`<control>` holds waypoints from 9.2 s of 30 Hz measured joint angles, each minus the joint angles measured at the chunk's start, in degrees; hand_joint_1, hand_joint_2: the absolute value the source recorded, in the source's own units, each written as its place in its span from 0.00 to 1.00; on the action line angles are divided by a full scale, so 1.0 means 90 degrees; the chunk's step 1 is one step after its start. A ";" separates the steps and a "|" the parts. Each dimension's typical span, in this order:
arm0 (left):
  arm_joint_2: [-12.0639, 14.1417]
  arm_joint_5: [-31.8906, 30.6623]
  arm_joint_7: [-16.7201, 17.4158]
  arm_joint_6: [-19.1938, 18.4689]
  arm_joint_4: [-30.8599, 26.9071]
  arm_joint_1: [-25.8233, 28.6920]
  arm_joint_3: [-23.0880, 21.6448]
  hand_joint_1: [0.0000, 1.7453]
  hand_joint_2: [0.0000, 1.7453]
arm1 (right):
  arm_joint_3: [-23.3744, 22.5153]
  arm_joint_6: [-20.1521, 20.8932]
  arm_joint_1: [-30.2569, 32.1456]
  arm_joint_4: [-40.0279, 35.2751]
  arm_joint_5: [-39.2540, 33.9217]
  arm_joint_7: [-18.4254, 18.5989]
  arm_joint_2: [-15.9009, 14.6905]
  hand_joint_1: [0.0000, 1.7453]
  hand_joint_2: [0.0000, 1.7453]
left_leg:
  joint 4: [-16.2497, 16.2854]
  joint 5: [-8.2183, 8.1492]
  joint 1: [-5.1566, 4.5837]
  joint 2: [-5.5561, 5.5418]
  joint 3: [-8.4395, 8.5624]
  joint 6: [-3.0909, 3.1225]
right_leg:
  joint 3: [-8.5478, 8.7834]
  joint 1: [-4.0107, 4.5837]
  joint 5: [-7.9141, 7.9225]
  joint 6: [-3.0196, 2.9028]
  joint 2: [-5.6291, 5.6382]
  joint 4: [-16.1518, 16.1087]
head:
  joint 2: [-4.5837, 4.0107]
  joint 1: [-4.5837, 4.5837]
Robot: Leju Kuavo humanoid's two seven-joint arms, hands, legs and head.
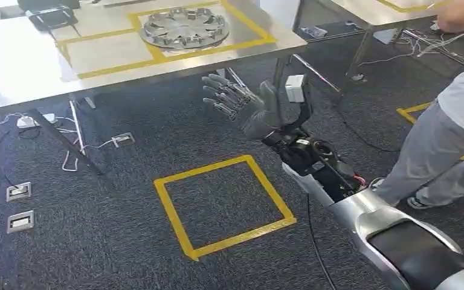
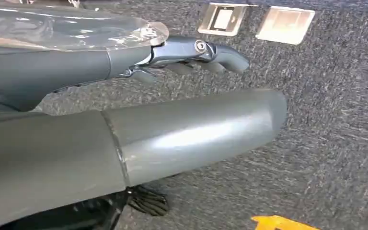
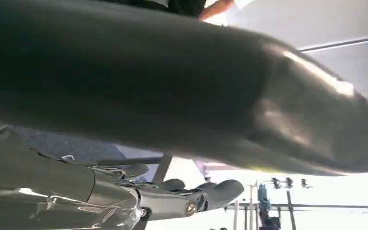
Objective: Take the parts from the cabinet and place them on the table.
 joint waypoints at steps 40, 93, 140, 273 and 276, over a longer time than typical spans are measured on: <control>-0.0041 0.0032 -0.0170 0.0158 0.0000 0.0096 0.0124 0.00 0.00 | -0.0253 -0.0323 0.0380 -0.0129 0.0153 0.0138 -0.0041 0.00 0.00 | 0.0001 0.0215 0.0001 0.0124 -0.0277 0.0308 | -0.0877 -0.0005 -0.1028 0.0168 0.0135 0.1960 | 0.0000 0.0083; -0.0131 -0.0070 -0.0219 -0.0109 0.0002 0.0058 0.0131 0.00 0.00 | -0.0551 -0.0865 0.0805 -0.1396 0.0197 0.0563 -0.0386 0.00 0.00 | 0.0081 0.0162 -0.0015 -0.0171 -0.0306 0.0156 | -0.0044 0.0025 -0.0080 -0.0078 0.0385 0.0146 | 0.0000 0.0000; -0.0015 0.0389 -0.0058 -0.0240 0.0002 0.0072 0.0153 0.00 0.00 | -0.0401 -0.0308 0.0323 -0.0323 0.0306 0.0063 -0.0204 0.00 0.00 | 0.0130 0.0127 -0.0027 0.0216 -0.0311 0.0147 | 0.0032 -0.0022 -0.0205 0.0121 -0.0123 0.0177 | 0.0000 0.0141; -0.0024 0.0187 -0.0170 0.0228 0.0002 0.0174 0.0153 0.00 0.00 | -0.0529 -0.0469 0.0669 -0.0551 0.0219 0.0189 -0.0112 0.00 0.00 | 0.2138 -0.0706 0.0023 0.0072 -0.1248 -0.0053 | -0.0099 0.0003 -0.0061 -0.0193 0.0376 0.0182 | 0.0000 0.0024; -0.0010 0.0187 -0.0172 0.0228 0.0002 0.0159 0.0153 0.00 0.00 | -0.0520 -0.0471 0.0661 -0.0568 0.0219 0.0192 -0.0112 0.00 0.00 | 0.0427 0.0166 0.0028 -0.0215 -0.0441 0.0032 | -0.0084 -0.0002 -0.0050 -0.0170 0.0614 0.0199 | 0.0000 0.0012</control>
